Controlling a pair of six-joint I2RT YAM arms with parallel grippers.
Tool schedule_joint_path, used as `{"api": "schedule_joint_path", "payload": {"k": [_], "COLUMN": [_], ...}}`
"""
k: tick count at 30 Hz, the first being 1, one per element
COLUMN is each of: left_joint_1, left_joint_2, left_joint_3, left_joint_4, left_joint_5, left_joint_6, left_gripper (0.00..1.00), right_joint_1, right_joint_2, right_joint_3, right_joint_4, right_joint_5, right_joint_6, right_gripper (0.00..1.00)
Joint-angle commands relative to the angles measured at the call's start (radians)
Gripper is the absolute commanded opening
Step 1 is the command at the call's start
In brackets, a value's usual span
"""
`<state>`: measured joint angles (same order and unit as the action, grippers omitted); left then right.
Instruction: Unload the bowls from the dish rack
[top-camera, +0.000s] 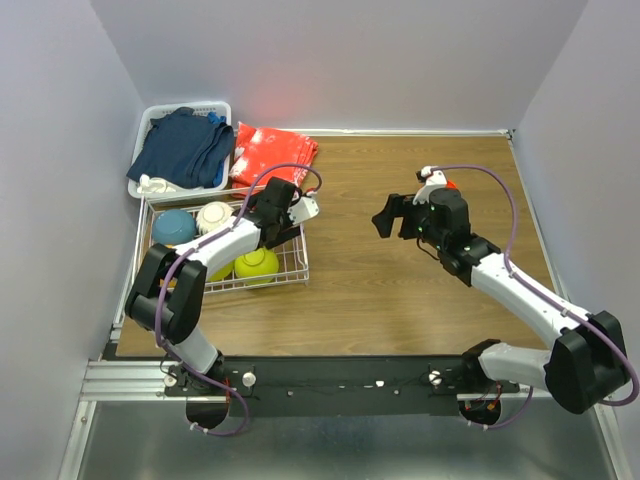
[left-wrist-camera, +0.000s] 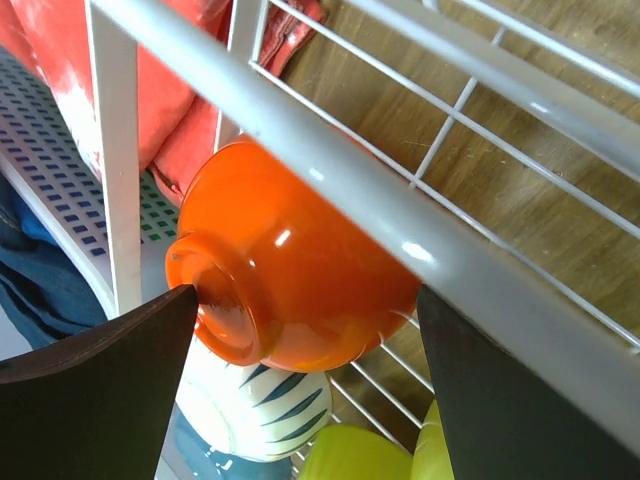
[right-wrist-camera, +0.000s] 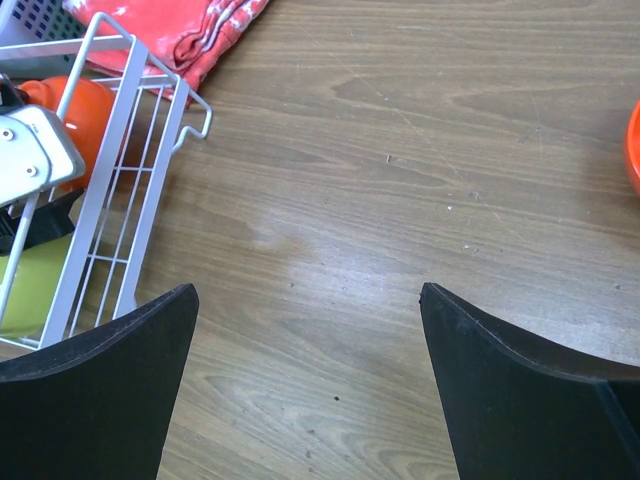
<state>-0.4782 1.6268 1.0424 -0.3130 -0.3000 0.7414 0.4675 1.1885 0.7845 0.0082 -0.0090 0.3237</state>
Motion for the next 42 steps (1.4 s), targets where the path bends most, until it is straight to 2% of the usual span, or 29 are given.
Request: {"api": "schedule_joint_path", "payload": {"k": [1,10,18,25,30,37,42], "left_joint_1": [-0.019,-0.076,-0.099,-0.119,-0.128,-0.154,-0.165], "left_joint_2": [0.062,0.088,0.073,0.007,-0.018,-0.042,-0.087], "left_joint_3": [-0.091,-0.157,-0.151,-0.150,-0.142,-0.125,-0.097], "left_joint_4": [-0.087,0.008,0.043,0.041,0.054,0.040,0.012], "left_joint_5": [-0.076,-0.191,-0.252,-0.278,-0.298,-0.335,-0.343], "left_joint_6": [-0.053,-0.085,-0.108,-0.122,-0.129,-0.143,-0.171], "left_gripper": [0.99,0.98,0.97,0.75,0.68,0.53,0.51], "right_joint_1": [0.008,0.008,0.010,0.008,0.008,0.008,0.008], "right_joint_2": [0.023,0.068,0.106,0.106,0.103,0.100,0.095], "right_joint_3": [-0.016,-0.007,0.004,0.013,0.016,0.028,0.041], "right_joint_4": [0.030,0.024,0.012,0.009,0.004,-0.005,-0.005], "right_joint_5": [0.000,-0.023,-0.035,-0.040,-0.048,-0.052,-0.062], "right_joint_6": [-0.006,-0.003,-0.002,-0.002,-0.003,0.000,0.000], "right_gripper": [1.00,1.00,1.00,1.00,1.00,1.00,1.00]}}
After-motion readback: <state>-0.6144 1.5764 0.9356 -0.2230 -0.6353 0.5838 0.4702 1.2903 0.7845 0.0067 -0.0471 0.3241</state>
